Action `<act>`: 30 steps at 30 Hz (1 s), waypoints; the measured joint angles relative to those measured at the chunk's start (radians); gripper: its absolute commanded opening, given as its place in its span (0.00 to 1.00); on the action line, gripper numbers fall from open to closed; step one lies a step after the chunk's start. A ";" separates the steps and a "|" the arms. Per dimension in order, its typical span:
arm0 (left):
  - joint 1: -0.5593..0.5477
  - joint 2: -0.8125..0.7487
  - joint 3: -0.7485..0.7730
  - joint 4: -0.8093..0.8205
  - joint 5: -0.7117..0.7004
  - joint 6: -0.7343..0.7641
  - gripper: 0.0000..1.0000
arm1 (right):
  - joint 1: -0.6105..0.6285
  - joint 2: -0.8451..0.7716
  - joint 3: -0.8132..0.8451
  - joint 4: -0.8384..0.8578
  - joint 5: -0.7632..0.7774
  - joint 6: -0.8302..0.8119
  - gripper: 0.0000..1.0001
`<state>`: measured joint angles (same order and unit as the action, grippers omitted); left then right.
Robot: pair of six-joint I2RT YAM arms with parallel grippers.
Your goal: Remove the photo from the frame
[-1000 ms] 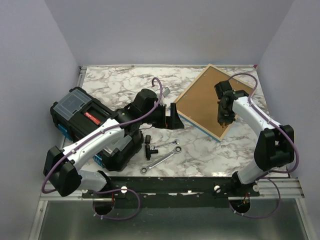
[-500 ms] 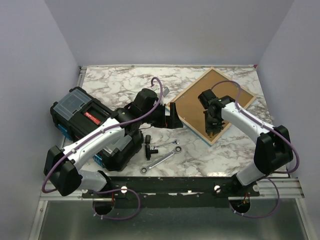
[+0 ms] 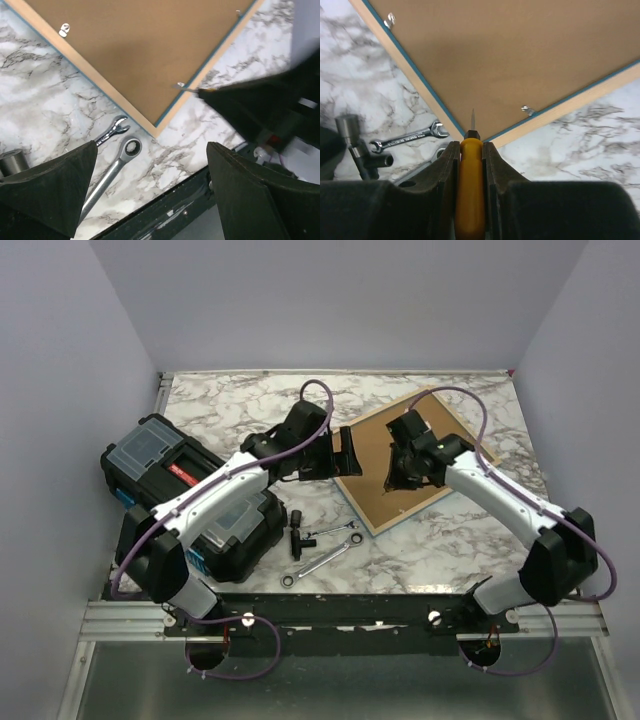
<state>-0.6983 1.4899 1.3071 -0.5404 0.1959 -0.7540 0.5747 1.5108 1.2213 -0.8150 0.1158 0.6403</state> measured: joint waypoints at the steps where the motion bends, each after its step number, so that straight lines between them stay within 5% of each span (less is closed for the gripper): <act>1: -0.002 0.017 0.009 -0.004 -0.009 -0.011 0.94 | 0.000 -0.040 0.000 -0.002 0.042 0.008 0.00; 10: -0.072 0.265 0.143 -0.114 -0.250 -0.244 0.87 | -0.002 -0.402 -0.031 -0.042 0.298 0.052 0.00; 22: -0.116 0.471 0.223 -0.200 -0.381 -0.554 0.64 | -0.003 -0.441 -0.089 -0.058 0.330 0.001 0.00; 30: -0.116 0.524 0.215 -0.172 -0.407 -0.592 0.46 | -0.003 -0.483 -0.122 -0.049 0.329 -0.035 0.00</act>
<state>-0.8139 2.0136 1.5219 -0.7128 -0.2108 -1.3460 0.5720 1.0279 1.0996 -0.8642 0.4446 0.6052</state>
